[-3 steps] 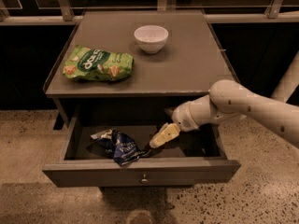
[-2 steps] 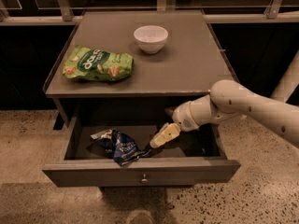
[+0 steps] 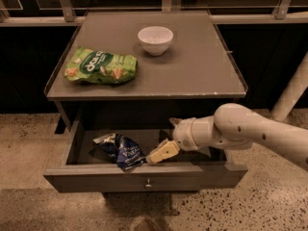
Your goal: Pick green rice chip bag from top drawer and place on counter
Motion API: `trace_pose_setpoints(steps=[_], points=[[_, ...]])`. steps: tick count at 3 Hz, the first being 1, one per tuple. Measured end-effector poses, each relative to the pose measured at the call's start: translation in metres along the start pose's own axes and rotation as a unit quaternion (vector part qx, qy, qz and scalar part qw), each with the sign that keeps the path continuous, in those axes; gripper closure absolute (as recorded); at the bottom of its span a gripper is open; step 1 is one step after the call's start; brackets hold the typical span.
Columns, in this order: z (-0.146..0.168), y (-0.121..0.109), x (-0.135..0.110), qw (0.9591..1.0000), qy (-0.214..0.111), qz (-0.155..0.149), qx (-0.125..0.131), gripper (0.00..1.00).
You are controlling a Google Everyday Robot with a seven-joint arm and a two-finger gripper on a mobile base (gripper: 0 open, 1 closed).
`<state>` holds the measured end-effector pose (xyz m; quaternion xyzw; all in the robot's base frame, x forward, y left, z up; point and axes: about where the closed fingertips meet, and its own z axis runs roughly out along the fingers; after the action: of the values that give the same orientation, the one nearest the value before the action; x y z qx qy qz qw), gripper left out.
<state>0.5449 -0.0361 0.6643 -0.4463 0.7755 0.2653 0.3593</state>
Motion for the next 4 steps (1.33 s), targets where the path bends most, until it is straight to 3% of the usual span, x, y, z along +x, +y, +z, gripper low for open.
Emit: trace_pose_setpoints(steps=[1,2,4], points=[[0.011,-0.004,-0.005,0.9993,-0.022,0.012,0.029,0.0],[0.027,-0.023,-0.019,0.9988,-0.033,0.018,0.03,0.0],[0.053,-0.046,-0.028,0.9977,-0.048,0.047,0.0,0.0]])
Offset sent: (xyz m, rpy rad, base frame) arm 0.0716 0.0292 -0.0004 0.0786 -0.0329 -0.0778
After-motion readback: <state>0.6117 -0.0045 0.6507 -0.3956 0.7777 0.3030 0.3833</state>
